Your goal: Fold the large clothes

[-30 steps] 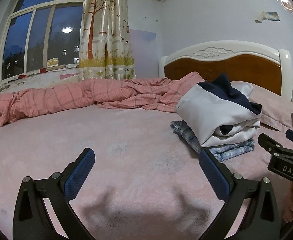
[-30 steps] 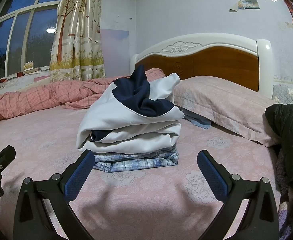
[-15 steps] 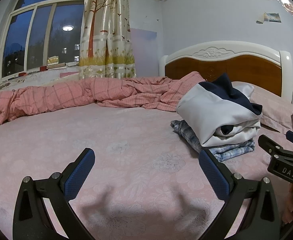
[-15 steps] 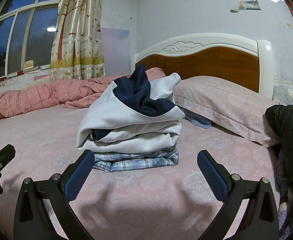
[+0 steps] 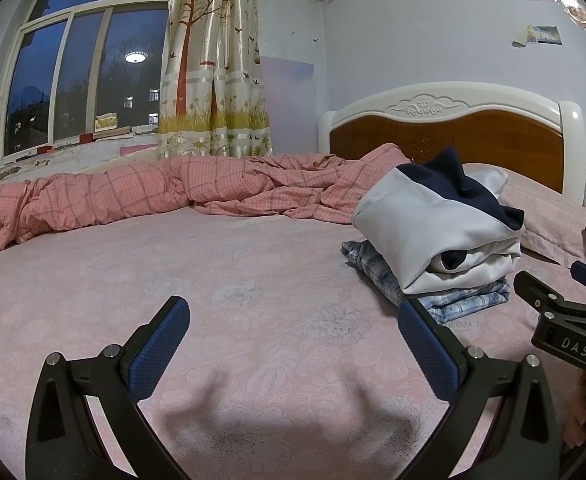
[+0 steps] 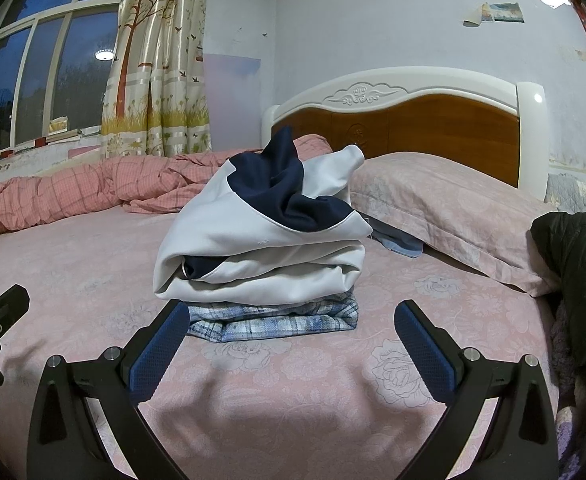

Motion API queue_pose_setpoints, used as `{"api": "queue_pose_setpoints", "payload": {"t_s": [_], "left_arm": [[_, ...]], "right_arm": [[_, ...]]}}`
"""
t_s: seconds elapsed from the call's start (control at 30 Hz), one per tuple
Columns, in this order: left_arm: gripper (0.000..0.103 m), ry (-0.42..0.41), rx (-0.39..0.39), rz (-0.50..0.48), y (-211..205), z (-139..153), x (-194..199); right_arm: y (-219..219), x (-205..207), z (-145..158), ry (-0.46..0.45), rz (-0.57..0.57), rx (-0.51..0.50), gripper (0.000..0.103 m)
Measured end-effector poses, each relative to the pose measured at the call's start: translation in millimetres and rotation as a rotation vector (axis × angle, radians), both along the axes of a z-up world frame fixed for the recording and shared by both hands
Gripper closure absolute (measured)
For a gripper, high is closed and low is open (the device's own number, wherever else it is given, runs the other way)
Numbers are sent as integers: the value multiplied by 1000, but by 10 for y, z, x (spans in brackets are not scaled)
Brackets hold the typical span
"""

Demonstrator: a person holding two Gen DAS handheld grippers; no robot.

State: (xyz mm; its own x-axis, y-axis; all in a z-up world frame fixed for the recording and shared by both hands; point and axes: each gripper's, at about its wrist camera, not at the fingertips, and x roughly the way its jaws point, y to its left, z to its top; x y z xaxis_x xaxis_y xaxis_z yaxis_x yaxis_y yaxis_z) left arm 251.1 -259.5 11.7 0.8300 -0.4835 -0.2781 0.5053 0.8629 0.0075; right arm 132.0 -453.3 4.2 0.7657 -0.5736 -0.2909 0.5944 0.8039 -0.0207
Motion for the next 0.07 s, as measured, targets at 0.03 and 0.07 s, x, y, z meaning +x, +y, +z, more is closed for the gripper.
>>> {"api": "queue_pose_setpoints", "payload": {"t_s": [0.03,0.07], "left_arm": [[0,2,0,0,-4,-2,3],[0,2,2,0,1,-1,4]], "right_arm": [[-4,2,3,0,0,1,0],[2,-2,-1,0,0,0,0]]}}
